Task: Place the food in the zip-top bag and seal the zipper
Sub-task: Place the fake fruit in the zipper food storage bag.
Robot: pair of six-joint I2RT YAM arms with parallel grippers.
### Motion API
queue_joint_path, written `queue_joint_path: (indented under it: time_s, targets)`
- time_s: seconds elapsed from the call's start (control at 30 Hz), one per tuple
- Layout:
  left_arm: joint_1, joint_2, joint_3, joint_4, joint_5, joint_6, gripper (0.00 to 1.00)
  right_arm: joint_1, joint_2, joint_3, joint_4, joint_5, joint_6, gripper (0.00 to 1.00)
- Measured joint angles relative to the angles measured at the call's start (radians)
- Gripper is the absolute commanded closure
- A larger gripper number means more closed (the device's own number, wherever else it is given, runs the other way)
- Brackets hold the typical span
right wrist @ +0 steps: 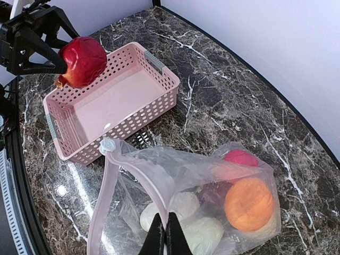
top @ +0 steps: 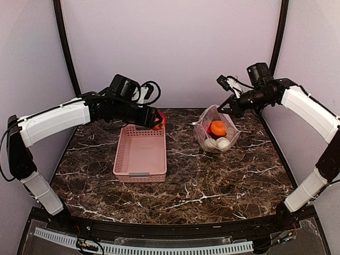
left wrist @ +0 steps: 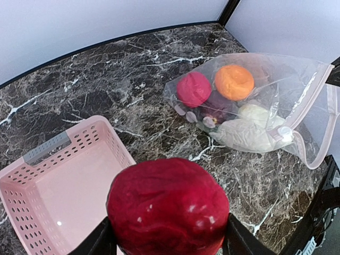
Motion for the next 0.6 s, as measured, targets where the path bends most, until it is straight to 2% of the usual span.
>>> queue_joint_path:
  time_s: [0.6]
  targets:
    - [-0.175, -0.003, 0.007, 0.225, 0.097, 0.006, 0.48, 0.044, 0.067, 0.114, -0.034, -0.041, 0.042, 1.0]
